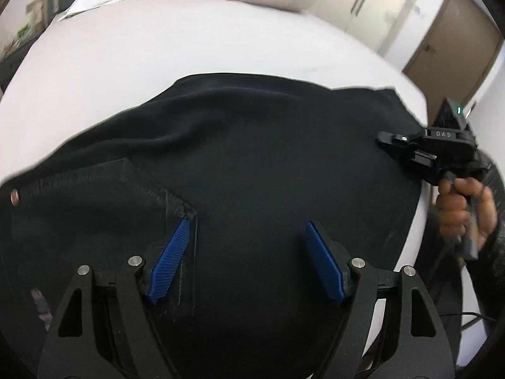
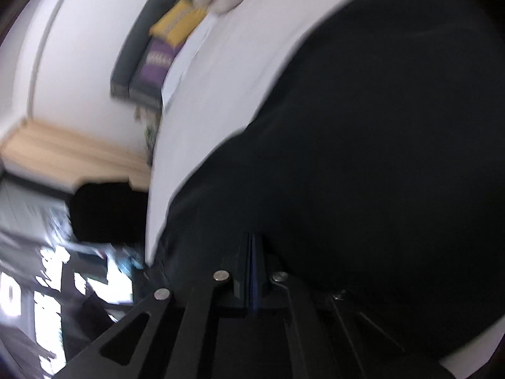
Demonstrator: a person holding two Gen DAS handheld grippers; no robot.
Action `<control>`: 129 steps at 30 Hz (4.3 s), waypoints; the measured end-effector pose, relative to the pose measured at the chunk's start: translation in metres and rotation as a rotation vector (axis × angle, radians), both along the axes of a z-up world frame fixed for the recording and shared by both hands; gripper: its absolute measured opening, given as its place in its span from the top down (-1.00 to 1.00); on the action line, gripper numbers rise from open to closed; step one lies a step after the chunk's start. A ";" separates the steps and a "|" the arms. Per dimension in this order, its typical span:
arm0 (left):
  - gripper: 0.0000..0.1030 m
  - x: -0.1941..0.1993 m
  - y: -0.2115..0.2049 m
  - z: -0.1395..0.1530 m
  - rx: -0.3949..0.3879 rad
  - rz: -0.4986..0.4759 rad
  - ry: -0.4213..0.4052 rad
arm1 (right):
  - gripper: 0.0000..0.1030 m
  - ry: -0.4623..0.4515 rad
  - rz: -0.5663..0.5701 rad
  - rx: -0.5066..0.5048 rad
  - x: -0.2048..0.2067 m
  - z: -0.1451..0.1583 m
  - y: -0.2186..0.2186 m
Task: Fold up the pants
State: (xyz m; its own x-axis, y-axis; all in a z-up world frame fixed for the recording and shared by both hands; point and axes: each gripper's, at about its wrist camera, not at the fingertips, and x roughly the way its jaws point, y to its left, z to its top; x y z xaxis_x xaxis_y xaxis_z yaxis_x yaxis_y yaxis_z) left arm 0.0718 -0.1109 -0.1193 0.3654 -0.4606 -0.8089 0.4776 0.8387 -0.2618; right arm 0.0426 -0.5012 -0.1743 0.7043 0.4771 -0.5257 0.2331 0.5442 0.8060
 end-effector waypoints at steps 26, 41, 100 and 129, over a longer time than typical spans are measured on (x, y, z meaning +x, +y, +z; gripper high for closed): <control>-0.35 0.013 0.036 0.012 -0.152 0.139 0.068 | -0.11 0.080 -0.566 -0.002 -0.156 -0.008 -0.168; -0.34 0.013 0.040 -0.018 -0.148 0.150 0.093 | 0.17 -0.107 -0.576 0.207 -0.143 -0.029 -0.187; 0.86 0.093 0.058 0.020 -0.440 0.098 0.445 | 0.79 -0.312 0.636 -1.370 -0.060 0.055 0.320; 0.82 0.029 0.002 0.005 -0.048 0.048 0.136 | 0.60 -0.049 0.705 -0.166 0.123 0.043 0.083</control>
State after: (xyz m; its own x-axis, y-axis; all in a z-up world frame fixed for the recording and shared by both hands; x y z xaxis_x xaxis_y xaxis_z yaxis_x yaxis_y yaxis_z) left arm 0.1004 -0.1089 -0.1147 0.2768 -0.4848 -0.8296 0.3945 0.8446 -0.3620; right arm 0.1658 -0.4179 -0.1318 0.2831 0.7429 -0.6065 -0.2522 0.6678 0.7003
